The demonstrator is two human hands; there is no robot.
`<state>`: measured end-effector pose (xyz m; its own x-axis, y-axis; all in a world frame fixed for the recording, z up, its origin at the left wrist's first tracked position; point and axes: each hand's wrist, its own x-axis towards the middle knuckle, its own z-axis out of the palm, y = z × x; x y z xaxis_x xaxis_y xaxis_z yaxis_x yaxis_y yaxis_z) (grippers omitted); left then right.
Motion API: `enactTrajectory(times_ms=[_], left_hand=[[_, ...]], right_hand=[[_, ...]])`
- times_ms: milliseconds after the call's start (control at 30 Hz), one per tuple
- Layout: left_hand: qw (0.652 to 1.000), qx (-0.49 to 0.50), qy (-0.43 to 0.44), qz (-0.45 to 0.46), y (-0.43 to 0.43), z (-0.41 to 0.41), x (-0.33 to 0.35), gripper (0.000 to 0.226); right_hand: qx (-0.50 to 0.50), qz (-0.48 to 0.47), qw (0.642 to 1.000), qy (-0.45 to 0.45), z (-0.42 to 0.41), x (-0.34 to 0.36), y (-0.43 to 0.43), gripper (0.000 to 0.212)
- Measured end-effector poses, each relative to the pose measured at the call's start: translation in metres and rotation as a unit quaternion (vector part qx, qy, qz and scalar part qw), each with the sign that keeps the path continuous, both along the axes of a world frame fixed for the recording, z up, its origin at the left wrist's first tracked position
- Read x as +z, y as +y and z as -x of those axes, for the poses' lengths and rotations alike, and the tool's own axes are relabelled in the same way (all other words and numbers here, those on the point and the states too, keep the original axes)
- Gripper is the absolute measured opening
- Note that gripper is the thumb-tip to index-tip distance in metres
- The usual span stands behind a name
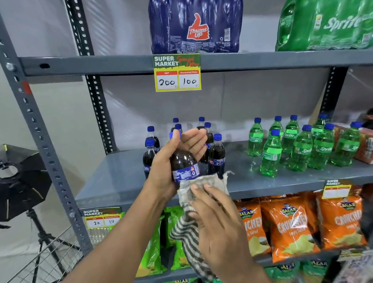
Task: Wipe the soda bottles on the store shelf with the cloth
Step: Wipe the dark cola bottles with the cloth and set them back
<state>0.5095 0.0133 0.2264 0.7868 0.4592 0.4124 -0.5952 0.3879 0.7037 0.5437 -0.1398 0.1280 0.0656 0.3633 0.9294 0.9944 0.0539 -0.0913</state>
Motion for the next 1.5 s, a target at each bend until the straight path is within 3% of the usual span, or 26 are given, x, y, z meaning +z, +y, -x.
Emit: enactTrajectory(times_ms=[133, 367, 700, 867, 1100, 1300, 1500], left_hand=[[1.000, -0.008, 0.017, -0.006, -0.008, -0.002, -0.006, 0.046], [0.999, -0.015, 0.040, -0.007, -0.016, -0.006, -0.008, 0.049], [0.999, 0.027, 0.020, -0.016, -0.009, 0.000, -0.006, 0.043], [1.000, -0.002, 0.020, -0.009, -0.011, -0.003, -0.007, 0.043], [1.000, -0.010, 0.003, 0.005, -0.007, -0.002, -0.003, 0.046], [1.000, -0.004, -0.003, 0.011, -0.001, 0.002, -0.008, 0.042], [1.000, -0.019, 0.020, 0.000, -0.012, -0.003, -0.013, 0.040]], right_hand=[[-0.040, -0.045, 0.998, 0.024, -0.003, 0.016, 0.007, 0.024], [-0.024, -0.102, 0.993, 0.062, -0.001, 0.047, 0.024, 0.029], [-0.006, -0.069, 0.997, 0.019, -0.002, -0.009, 0.008, 0.034], [0.085, -0.111, 0.970, 0.197, -0.005, 0.016, 0.007, 0.030], [0.176, -0.069, 0.901, 0.391, -0.011, 0.050, 0.012, 0.023], [0.169, -0.042, 0.875, 0.451, 0.005, 0.002, -0.005, 0.023], [0.192, -0.057, 0.853, 0.482, -0.007, 0.031, 0.005, 0.033]])
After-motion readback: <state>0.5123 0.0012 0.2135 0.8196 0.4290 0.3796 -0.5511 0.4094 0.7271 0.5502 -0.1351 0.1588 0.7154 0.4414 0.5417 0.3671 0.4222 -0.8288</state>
